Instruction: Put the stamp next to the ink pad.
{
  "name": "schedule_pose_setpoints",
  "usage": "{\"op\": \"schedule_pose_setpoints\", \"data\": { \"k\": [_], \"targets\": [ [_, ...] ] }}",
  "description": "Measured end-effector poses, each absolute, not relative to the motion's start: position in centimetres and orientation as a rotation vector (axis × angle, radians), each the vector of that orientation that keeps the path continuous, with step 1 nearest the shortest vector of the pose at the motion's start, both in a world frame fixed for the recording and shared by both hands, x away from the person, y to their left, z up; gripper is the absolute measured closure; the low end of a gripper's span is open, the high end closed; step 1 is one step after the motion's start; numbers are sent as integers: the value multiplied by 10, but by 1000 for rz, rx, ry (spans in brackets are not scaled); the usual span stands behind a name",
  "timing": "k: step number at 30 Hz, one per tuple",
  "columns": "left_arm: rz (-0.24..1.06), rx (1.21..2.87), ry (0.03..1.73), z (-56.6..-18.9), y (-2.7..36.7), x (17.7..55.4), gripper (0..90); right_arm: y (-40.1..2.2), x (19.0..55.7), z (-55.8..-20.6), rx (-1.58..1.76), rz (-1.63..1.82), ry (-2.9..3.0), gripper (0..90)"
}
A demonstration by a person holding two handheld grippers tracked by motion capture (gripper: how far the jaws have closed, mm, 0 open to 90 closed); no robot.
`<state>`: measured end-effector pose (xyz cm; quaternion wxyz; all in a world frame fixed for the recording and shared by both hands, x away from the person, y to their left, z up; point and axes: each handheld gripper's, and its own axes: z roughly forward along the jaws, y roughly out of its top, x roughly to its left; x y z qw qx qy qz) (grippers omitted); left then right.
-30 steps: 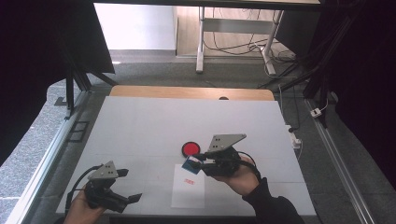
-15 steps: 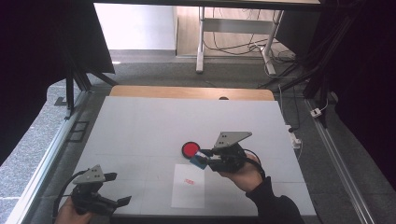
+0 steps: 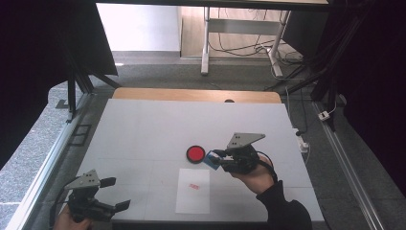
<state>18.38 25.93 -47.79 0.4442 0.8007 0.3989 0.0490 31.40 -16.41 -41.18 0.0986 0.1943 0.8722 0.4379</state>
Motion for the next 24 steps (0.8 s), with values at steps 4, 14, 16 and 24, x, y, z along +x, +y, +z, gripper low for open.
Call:
{"op": "schedule_pose_setpoints", "data": {
  "k": [4,14,16,24],
  "targets": [
    [125,1991,991,-478,259,184,0,-170,318,-415,608,1264,2566,704],
    [124,1991,993,-478,258,184,0,-189,330,-422,698,1193,2525,704],
    [122,1997,991,-478,258,184,0,-192,333,-424,718,1185,2516,704],
    [121,2000,994,-478,258,185,0,-205,342,-431,782,1097,2485,704]
  ]
}}
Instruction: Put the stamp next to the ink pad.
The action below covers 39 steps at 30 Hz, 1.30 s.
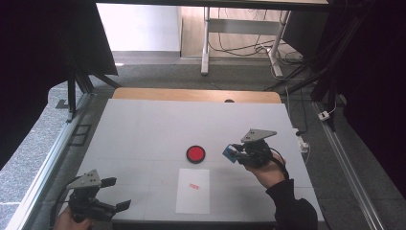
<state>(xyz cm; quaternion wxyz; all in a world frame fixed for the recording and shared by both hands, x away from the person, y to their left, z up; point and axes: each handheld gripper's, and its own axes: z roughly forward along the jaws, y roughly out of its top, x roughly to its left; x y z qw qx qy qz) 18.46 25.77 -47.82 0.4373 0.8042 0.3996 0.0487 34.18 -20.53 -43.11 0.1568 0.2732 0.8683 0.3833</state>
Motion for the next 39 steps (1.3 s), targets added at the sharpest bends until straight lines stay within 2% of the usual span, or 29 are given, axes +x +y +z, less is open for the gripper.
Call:
{"op": "schedule_pose_setpoints", "data": {
  "k": [16,39],
  "targets": [
    [125,2022,997,-478,255,185,5,-224,358,-448,881,960,2436,704],
    [121,2023,1008,-479,255,186,9,-223,370,-475,917,873,2505,703]
  ]
}}
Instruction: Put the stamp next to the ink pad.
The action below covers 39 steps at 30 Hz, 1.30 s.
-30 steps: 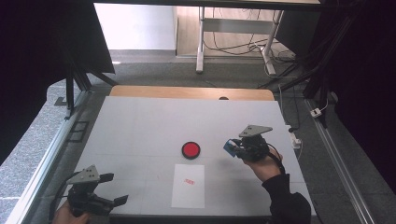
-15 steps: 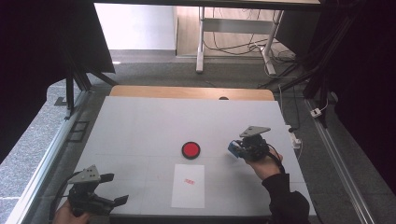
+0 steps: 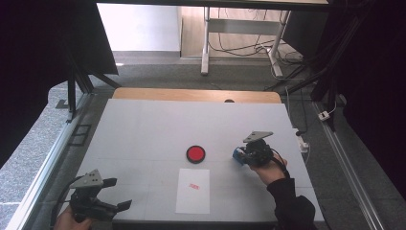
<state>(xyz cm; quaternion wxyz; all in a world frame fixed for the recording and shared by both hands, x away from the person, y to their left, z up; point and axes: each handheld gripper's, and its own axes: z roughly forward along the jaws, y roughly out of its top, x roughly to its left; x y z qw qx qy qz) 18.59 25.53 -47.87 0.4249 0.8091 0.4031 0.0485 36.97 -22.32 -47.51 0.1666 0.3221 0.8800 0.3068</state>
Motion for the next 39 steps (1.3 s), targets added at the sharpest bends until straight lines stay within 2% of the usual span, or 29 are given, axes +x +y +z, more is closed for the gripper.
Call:
{"op": "schedule_pose_setpoints", "data": {
  "k": [10,17,39],
  "targets": [
    [121,2028,1007,-479,255,186,12,-224,373,-482,952,855,2530,693],
    [120,2027,1008,-479,255,186,13,-224,373,-481,964,871,2528,638],
    [130,2033,1003,-478,254,185,14,-220,361,-467,979,974,2465,394]
  ]
}}
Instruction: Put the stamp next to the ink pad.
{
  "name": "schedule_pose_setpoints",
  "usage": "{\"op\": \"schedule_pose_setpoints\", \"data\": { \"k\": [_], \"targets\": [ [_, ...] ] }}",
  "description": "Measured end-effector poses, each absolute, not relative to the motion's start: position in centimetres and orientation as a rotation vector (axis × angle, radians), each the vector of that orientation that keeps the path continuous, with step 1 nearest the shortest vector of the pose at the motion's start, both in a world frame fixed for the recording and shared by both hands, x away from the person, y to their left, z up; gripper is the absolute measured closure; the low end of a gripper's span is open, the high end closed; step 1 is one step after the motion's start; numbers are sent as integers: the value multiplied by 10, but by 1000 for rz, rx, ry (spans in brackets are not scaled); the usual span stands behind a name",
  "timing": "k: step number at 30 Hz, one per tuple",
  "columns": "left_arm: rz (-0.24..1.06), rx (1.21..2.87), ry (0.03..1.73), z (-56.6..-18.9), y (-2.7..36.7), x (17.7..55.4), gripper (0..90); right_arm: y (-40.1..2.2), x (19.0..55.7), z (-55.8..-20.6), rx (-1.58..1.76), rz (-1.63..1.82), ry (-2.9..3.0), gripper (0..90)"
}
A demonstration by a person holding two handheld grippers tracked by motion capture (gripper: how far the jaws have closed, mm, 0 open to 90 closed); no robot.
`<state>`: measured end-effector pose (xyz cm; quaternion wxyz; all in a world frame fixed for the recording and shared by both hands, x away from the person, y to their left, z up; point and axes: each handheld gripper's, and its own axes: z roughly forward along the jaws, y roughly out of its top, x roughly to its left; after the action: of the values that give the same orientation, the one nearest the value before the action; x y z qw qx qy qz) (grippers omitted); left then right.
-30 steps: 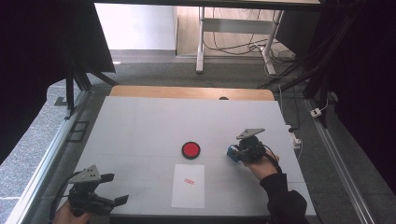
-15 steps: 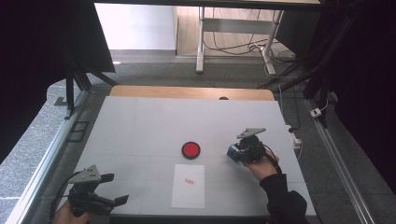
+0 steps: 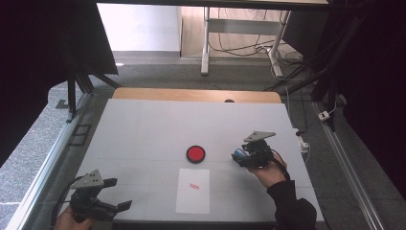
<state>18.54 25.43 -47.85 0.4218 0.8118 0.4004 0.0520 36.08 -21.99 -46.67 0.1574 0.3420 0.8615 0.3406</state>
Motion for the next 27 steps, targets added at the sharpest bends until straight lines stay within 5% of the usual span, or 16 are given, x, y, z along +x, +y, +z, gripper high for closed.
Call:
{"op": "schedule_pose_setpoints", "data": {
  "k": [27],
  "targets": [
    [129,2033,1006,-479,254,186,14,-218,332,-454,990,1114,2465,148]
  ]
}}
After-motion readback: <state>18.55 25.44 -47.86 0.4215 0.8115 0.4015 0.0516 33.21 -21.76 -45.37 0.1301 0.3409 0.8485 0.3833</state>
